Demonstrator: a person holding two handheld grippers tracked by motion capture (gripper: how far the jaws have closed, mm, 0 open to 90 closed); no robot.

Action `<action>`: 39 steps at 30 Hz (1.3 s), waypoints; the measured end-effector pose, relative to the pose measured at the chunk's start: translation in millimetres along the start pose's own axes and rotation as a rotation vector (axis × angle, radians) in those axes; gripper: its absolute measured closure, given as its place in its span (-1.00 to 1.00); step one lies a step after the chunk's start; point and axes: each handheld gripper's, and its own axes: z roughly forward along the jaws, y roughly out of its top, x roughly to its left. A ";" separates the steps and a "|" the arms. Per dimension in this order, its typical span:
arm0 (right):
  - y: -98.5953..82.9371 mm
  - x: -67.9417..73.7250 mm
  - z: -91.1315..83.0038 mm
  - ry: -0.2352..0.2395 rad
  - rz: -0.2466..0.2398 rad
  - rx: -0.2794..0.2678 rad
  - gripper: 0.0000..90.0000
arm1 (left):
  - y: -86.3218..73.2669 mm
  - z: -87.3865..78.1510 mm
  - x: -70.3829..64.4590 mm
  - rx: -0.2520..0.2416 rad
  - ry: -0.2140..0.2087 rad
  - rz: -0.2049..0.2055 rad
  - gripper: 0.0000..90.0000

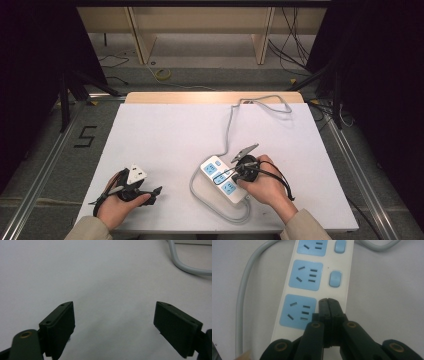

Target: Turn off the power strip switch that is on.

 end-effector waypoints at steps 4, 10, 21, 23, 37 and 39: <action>-0.4 -0.9 -0.2 0.004 0.013 0.001 1.00 | 0.2 0.5 -0.7 -0.001 -0.002 -0.002 -0.62; 0.1 0.3 0.1 -0.004 0.010 0.004 1.00 | 0.6 0.4 -1.2 0.002 -0.003 0.001 -0.62; 1.4 3.3 1.4 -0.024 0.010 0.022 1.00 | 0.6 1.1 -2.2 0.004 -0.002 0.004 -0.62; 1.3 2.9 1.4 -0.022 0.019 0.019 1.00 | 0.6 1.0 -2.1 0.004 -0.002 0.004 -0.62; -1.6 1.3 1.1 -0.008 0.036 -0.007 1.00 | 1.0 1.3 -2.5 0.004 -0.002 0.006 -0.62; -1.8 1.3 1.0 -0.009 0.036 -0.009 1.00 | 1.0 1.5 -2.7 0.001 -0.002 0.003 -0.62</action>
